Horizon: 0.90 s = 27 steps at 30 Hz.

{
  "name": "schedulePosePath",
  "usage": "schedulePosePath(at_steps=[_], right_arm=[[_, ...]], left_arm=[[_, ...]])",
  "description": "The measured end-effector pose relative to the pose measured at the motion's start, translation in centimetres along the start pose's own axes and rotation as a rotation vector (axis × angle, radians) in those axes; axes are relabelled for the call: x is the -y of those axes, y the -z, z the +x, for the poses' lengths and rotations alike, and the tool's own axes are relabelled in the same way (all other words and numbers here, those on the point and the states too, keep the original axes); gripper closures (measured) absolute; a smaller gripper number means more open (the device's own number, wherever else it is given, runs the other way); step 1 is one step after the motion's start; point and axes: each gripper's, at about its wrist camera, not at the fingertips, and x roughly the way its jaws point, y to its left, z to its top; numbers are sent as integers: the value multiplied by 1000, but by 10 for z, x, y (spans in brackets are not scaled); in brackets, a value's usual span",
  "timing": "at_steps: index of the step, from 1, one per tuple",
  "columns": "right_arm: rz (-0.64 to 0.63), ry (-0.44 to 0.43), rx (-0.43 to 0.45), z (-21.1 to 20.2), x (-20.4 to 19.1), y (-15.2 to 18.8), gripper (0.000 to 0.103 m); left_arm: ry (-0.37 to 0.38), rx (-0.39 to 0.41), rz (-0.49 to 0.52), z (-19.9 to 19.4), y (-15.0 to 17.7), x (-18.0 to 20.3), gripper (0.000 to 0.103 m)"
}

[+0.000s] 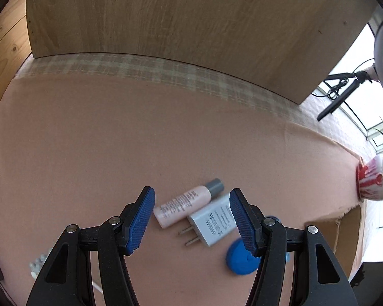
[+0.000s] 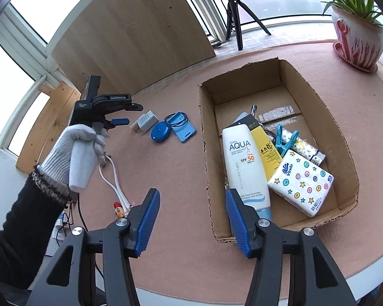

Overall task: Organize objects
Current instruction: 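Move both tools back over the pink bottle and white adapter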

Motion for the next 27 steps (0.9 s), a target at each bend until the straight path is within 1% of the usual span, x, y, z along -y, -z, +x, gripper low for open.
schedulePosePath(at_steps=[3, 6, 7, 9, 10, 11, 12, 13, 15, 17, 19, 21, 27], right_arm=[[-5, 16, -2, -2, 1, 3, 53], [5, 24, -6, -3, 6, 4, 53], [8, 25, -7, -2, 7, 4, 53], [14, 26, -10, -2, 8, 4, 53], [14, 25, -10, -1, 8, 3, 53], [13, 24, -11, -1, 8, 2, 53], [12, 24, -12, 0, 7, 2, 53], [11, 23, -12, 1, 6, 1, 53], [7, 22, -17, 3, 3, 1, 53], [1, 24, -22, 6, 1, 1, 53], [-1, 20, -28, 9, -1, 1, 53], [-7, 17, -32, 11, -4, 1, 53], [-28, -1, -51, 18, -14, 3, 53]], left_arm=[[12, -13, -43, 14, -9, -4, 39], [37, -52, -40, 29, -10, 1, 39], [29, -40, -20, 30, -9, 6, 39], [63, -57, 17, 33, -4, 15, 39], [71, -63, 43, 34, 0, 22, 40], [71, -67, 80, 34, 4, 30, 45], [71, -75, 117, 35, 10, 38, 48], [66, -83, 159, 37, 18, 46, 50], [35, -67, 237, 36, 31, 61, 52], [7, -69, 314, 36, 44, 73, 60], [-18, -66, 385, 35, 56, 83, 62], [-14, -70, 424, 33, 65, 89, 63], [27, -77, 491, 27, 96, 89, 63]])
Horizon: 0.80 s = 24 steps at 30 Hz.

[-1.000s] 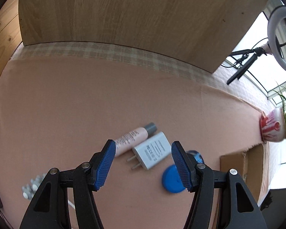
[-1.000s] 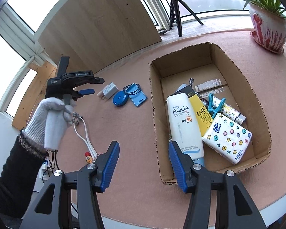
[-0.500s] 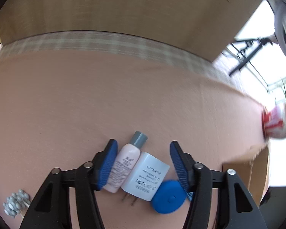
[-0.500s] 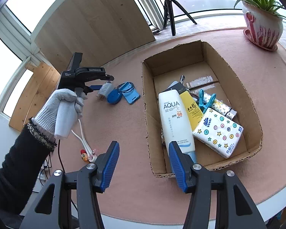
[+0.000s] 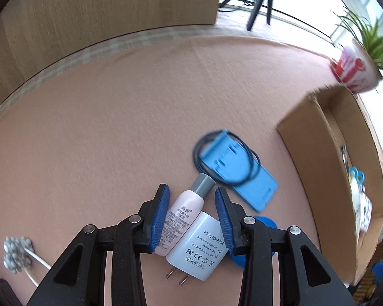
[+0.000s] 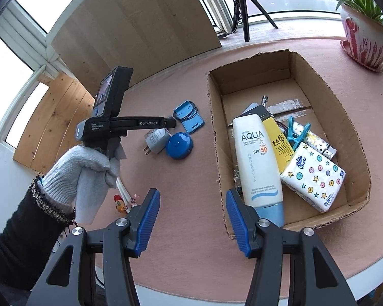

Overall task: Organize objects
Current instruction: 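Move both tools back over the pink bottle and white adapter, then lower the right tool onto the white AC adapter and close it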

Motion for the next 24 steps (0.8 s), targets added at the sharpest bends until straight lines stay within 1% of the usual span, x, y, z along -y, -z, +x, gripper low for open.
schedulePosePath(at_steps=[6, 10, 12, 13, 14, 16, 18, 20, 22, 24], right_arm=[[-21, -34, -24, 8, -13, 1, 53], [-55, -43, -42, 16, -27, 2, 53], [-67, -47, -51, 20, -33, 2, 53], [-70, -48, -55, 22, -36, 2, 53], [-71, -49, -59, 24, -39, 2, 53], [-72, -54, -72, 30, -43, 2, 53], [-69, -61, -87, 37, -49, 3, 53], [-71, -65, -102, 45, -54, 5, 53], [-70, -49, -118, 57, -58, 6, 53], [-71, -36, -136, 71, -64, 4, 53]], left_arm=[[-14, 26, 80, -7, 38, 15, 63], [41, 17, 45, -17, 57, 6, 63], [84, 6, 24, -21, 62, -2, 60], [90, 4, 16, -23, 63, -7, 52], [72, 18, 6, -27, 65, -13, 47], [45, 41, -6, -34, 69, -24, 47], [54, 48, -24, -39, 73, -35, 47], [40, 50, -29, -41, 76, -45, 47], [26, 39, -34, -38, 79, -53, 47], [-5, 30, -42, -34, 81, -62, 48]])
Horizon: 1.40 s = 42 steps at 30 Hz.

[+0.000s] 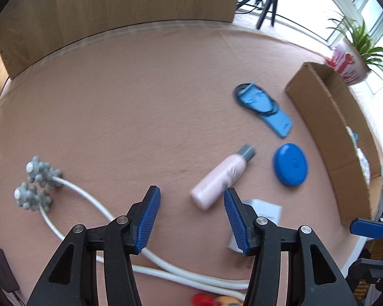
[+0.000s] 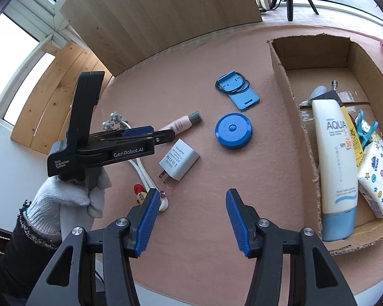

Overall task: Organize objects
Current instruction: 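Lower the right tool onto the white AC adapter and close it, then close the left tool on the pink COGI bottle while the right tool holds the adapter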

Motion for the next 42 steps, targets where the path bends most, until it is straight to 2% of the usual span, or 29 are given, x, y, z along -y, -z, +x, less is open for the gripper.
schedulePosePath(at_steps=[3, 10, 17, 23, 25, 29, 37, 42], right_arm=[[0, 8, -15, 19, -10, -7, 53], [-36, 86, -43, 60, -36, -20, 53], [-5, 146, -67, 82, -42, -26, 53], [-44, 199, -84, 91, -41, -23, 55], [-40, 199, -88, 89, -36, -21, 63], [-12, 192, -78, 82, -21, -21, 68], [2, 177, -69, 70, -12, -7, 69], [-1, 163, -67, 66, -10, -2, 69]], left_arm=[[23, 12, -29, -1, -1, -13, 49], [47, 38, -56, -13, 2, -31, 49], [84, 59, -103, -29, 5, -49, 49], [102, 65, -99, -30, 2, -49, 49], [105, 66, -89, -30, 2, -46, 49], [109, 69, -45, -26, -3, -30, 49], [81, 47, 97, -7, -15, 15, 49], [49, 21, 149, 7, -22, 26, 51]])
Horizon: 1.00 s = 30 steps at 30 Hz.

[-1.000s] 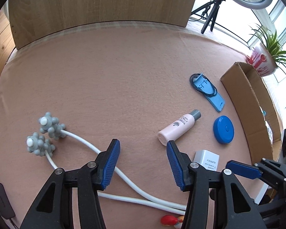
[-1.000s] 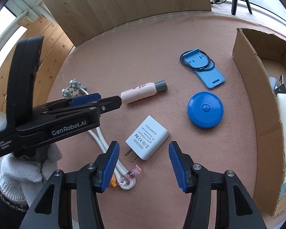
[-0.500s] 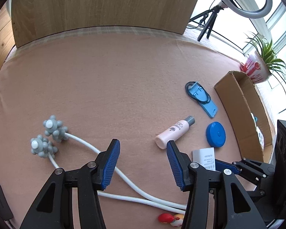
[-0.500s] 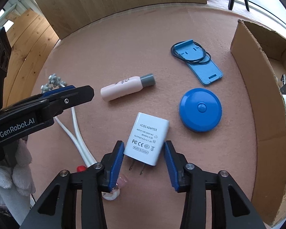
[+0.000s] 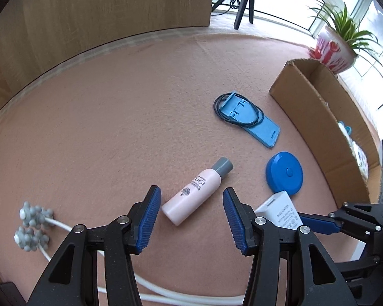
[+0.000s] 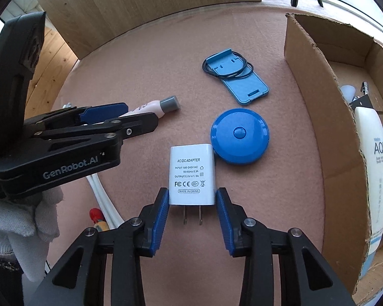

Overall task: Organize objects
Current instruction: 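Close the left tool on the pink COGI bottle while the right tool holds the adapter, then carry the bottle and adapter into the box and open both tools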

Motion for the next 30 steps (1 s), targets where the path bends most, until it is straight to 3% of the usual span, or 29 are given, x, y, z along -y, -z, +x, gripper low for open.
schedulePosePath(at_steps=[2, 5, 15, 19, 22, 24, 26, 30], right_arm=[[-5, -4, -2, -1, 1, 1, 69], [-12, -8, -4, -2, 3, 1, 69], [-60, 14, -19, -1, 2, -4, 68], [-74, 23, -30, 0, -2, -10, 60], [-102, 50, -26, 3, -10, -13, 59], [-115, 63, -18, 5, -12, -16, 59], [-118, 66, -11, 6, -12, -17, 69], [-113, 38, -16, 1, -5, -13, 69]], left_arm=[[2, -15, 11, 5, -1, 2, 68], [-9, -20, 11, 8, -1, 2, 82], [35, -15, -117, -2, 16, -18, 82], [57, -11, -163, -7, 28, -25, 82], [69, -5, -202, -11, 36, -29, 82], [80, 3, -231, -13, 41, -31, 82], [92, 9, -261, -15, 45, -34, 82], [99, 13, -288, -20, 52, -36, 82]])
